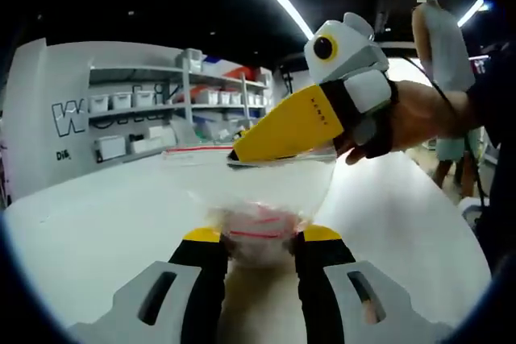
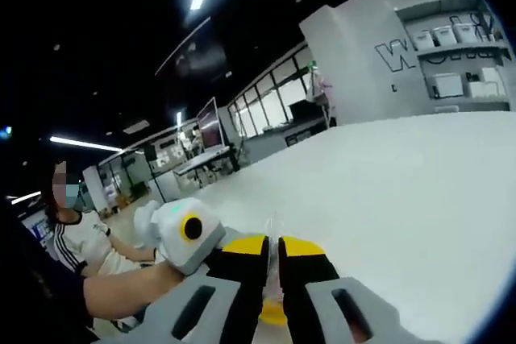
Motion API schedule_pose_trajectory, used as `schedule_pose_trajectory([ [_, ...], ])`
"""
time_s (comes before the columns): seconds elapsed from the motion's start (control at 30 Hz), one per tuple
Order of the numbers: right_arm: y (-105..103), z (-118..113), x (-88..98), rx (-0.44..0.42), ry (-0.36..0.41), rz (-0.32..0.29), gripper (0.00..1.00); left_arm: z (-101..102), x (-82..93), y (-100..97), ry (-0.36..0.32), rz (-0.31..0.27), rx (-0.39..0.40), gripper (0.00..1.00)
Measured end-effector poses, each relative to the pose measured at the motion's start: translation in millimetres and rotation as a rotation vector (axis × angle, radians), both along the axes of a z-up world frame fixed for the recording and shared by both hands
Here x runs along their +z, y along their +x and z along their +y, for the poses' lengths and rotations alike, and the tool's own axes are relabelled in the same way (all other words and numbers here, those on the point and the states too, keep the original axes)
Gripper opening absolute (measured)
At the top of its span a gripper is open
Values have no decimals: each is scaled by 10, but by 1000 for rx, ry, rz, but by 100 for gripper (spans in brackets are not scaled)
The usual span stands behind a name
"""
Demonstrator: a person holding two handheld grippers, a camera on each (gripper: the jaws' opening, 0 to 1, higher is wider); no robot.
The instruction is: Open the resealable bag by pulling the two sides of the seal apart until the entire bag opening is separated and visibly accessible.
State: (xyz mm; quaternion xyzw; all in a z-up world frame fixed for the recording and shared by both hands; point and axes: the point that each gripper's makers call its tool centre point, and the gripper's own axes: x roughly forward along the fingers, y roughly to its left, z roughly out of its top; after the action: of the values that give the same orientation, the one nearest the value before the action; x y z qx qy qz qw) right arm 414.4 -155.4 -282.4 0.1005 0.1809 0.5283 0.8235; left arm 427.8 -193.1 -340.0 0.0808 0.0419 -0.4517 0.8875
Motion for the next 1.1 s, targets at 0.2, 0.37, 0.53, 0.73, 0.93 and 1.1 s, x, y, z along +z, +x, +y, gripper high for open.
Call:
schedule_pose_trajectory([
  [0.2, 4, 18, 2, -3, 51, 61, 0, -18, -1, -17, 1, -1, -8, 32],
  [0.37, -18, 24, 18, -20, 158, 215, 0, -30, 2, -35, 3, -2, -13, 32],
  [0.53, 48, -9, -19, -36, 326, 463, 0, -44, 2, -60, 6, -6, -19, 32],
  [0.73, 53, -21, -33, -35, 360, 515, 0, -47, -4, -66, 4, -4, -19, 32],
  [0.93, 51, -15, -25, -32, 353, 506, 0, -56, -5, -88, 6, -5, -19, 32],
  [1.1, 54, -29, -29, -38, 356, 510, 0, -72, -4, -121, 7, -6, -22, 32],
])
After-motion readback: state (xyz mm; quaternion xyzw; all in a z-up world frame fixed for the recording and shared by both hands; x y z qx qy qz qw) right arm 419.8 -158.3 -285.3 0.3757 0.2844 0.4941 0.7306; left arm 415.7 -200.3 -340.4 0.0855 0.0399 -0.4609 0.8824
